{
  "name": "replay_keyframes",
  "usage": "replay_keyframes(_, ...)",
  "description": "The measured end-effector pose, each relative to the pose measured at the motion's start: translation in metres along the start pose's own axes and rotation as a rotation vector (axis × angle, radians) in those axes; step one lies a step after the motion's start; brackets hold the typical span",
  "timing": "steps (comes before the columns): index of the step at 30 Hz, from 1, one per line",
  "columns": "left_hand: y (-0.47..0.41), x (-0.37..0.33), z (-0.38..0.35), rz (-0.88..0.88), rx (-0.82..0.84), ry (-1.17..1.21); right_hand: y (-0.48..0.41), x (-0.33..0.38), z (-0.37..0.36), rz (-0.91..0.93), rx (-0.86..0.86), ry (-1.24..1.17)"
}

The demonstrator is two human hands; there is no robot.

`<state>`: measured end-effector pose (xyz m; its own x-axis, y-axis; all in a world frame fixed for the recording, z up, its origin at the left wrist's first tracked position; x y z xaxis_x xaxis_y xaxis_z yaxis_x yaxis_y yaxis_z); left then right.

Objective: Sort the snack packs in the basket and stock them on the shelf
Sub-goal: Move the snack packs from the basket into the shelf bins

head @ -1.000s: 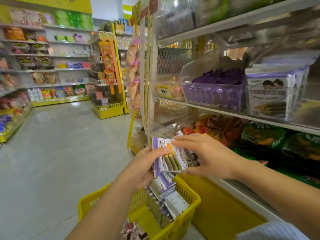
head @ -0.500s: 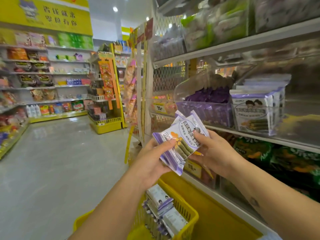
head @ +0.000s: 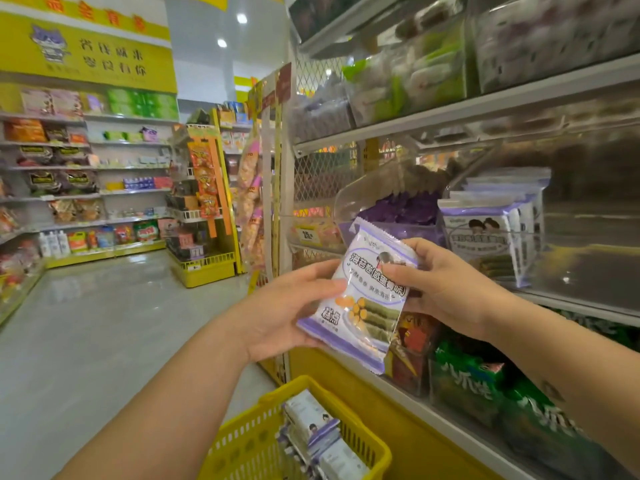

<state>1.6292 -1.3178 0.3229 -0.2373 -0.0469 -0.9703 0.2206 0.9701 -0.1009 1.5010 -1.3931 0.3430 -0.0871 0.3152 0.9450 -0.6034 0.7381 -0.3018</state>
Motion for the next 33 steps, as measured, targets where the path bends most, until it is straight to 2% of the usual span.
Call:
replay_keyframes(3,-0.009,-0.020,-0.003,-0.066,-0.092,-0.347,0.002,0.022,0.003,0.069,-0.008,0.119)
replay_keyframes(5,-0.015,-0.036,-0.012,-0.196,-0.145,-0.616,0.004,0.041,0.012,0.112,-0.035,0.181)
replay_keyframes(7,-0.020,-0.048,-0.022,-0.320,-0.157,-0.753,0.004,0.057,0.022,0.109,-0.039,0.227)
replay_keyframes(10,-0.028,-0.056,-0.036,-0.433,-0.118,-0.728,0.007,0.077,0.038,0.049,-0.026,0.268)
replay_keyframes(12,-0.036,-0.062,-0.046,-0.460,-0.079,-0.678,0.013,0.093,0.040,0.001,0.061,0.325)
replay_keyframes(14,-0.045,-0.071,-0.060,-0.489,-0.037,-0.647,0.022,0.114,0.046,-0.006,0.141,0.475)
replay_keyframes(16,-0.054,-0.084,-0.080,-0.544,-0.007,-0.641,0.031,0.140,0.059,0.027,0.139,0.671)
replay_keyframes(20,-0.070,-0.109,-0.135,-0.650,0.026,-0.639,0.053,0.194,0.099,0.114,-0.078,0.936)
replay_keyframes(22,-0.085,-0.114,-0.156,-0.642,0.026,-0.664,0.065,0.213,0.119,0.148,-0.195,1.040)
replay_keyframes(25,-0.107,-0.112,-0.176,-0.638,0.038,-0.712,0.083,0.233,0.142,0.175,-0.368,1.332)
replay_keyframes(29,-0.129,-0.106,-0.168,-0.674,-0.088,-0.945,0.099,0.244,0.162,0.218,-0.546,1.629)
replay_keyframes(31,-0.139,-0.104,-0.158,-0.684,-0.129,-1.038,0.097,0.238,0.165,0.264,-0.587,1.847)
replay_keyframes(33,-0.146,-0.101,-0.151,-0.695,-0.143,-1.108,0.085,0.225,0.173,0.228,-0.602,2.018)
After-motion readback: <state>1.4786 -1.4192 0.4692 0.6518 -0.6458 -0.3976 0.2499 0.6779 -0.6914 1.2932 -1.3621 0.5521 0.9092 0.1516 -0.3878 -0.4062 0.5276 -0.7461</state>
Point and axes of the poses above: each hand's wrist, its own y-axis away from the middle knuckle, its own z-axis out of the back of the hand, x = y × z, the point moved 9 cm from there along -y, towards the middle knuckle, and after that the axes turned 9 degrees about y, right-handed, at the moved point
